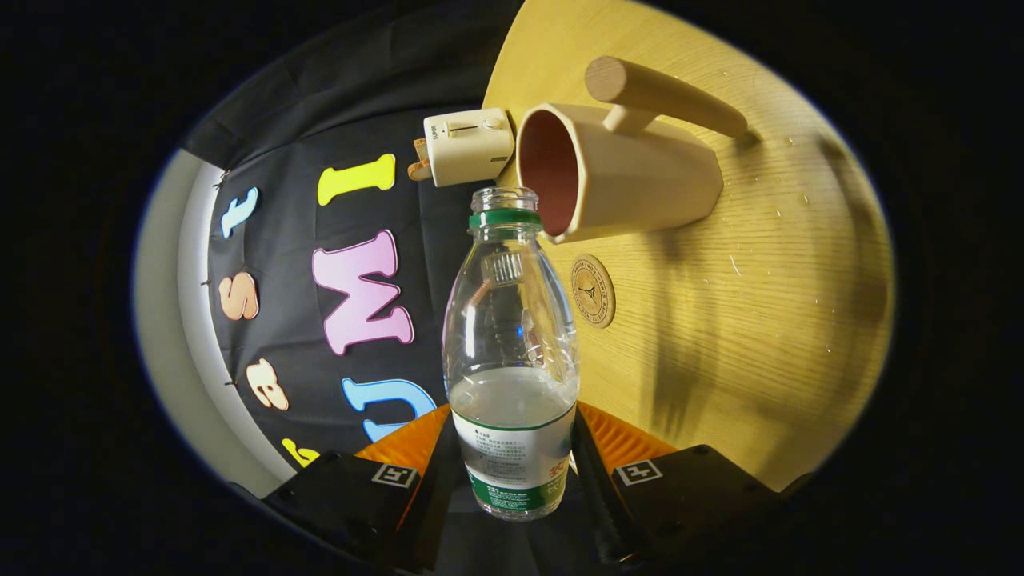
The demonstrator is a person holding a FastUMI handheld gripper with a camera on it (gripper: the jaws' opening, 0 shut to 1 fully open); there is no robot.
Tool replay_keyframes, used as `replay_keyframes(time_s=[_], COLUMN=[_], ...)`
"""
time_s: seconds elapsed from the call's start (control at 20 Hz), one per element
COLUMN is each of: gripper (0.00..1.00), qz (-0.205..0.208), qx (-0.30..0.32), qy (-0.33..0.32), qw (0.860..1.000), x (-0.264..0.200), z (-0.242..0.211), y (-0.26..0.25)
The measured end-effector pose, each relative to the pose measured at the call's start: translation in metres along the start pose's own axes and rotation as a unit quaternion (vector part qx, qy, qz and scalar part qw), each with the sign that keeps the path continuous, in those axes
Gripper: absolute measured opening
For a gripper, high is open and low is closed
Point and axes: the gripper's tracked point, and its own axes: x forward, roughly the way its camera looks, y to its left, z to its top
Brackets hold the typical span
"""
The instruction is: Take the bottle from table, then pour the juice into the cup, finally place the bottle on the coaster
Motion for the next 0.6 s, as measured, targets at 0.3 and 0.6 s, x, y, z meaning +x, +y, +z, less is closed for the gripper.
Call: replay_keyframes(time_s=[0.3, 0.6], gripper=[0.75, 0.75], qz=[0.001, 0.005], qx=[0.017, 0.034], qy=[0.003, 0.006], qw=[1.000, 0.999], x=[0.0016, 0.0016], z=[-0.0009, -0.0034], y=[0.0047, 0.0092])
